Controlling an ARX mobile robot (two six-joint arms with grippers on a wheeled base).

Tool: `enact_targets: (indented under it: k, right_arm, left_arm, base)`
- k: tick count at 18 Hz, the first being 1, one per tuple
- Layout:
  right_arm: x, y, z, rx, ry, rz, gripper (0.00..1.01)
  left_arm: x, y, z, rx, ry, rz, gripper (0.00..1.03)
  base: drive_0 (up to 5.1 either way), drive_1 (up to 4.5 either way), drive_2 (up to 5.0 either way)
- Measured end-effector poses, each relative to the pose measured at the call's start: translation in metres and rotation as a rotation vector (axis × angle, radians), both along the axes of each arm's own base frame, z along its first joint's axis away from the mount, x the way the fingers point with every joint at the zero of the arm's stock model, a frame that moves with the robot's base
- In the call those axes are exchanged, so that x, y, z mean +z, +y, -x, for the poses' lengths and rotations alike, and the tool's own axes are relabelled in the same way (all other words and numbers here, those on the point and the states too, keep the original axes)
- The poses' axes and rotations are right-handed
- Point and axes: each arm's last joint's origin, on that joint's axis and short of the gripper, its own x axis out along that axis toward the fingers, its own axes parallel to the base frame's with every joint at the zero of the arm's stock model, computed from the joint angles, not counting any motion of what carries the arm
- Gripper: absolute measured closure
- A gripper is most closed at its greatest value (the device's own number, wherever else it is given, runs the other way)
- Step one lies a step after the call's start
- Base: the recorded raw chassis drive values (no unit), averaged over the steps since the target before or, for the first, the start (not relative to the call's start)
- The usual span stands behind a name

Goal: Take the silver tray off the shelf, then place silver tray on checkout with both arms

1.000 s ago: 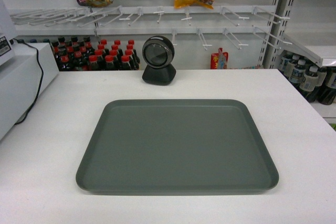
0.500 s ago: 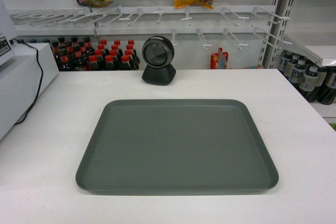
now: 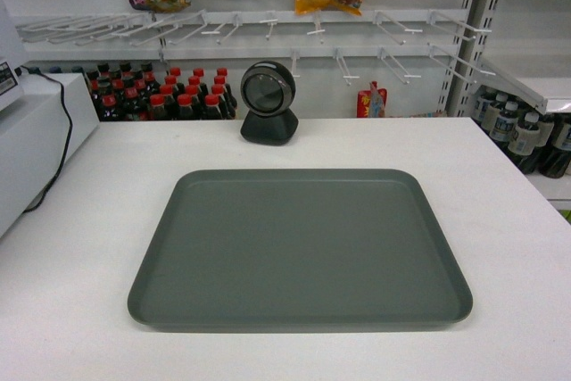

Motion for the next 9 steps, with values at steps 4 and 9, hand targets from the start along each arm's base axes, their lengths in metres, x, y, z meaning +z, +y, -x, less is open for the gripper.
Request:
enact_targets:
  k: [4,9]
  right_arm:
    - [0.0011,0.0,0.0066,0.001,-0.029,0.0,0.99]
    - [0.0011,0.0,0.0066,0.001,-0.029,0.001,0.56]
  left_arm:
    - [-0.0011,0.0,-0.0001,0.0,0.011,0.0,1.02]
    - [-0.001,0.0001,-0.0001,0.002,0.01,0.0,0.61]
  base:
    - [0.0,0.0,0.0]
    - [0.0,0.0,0.0]
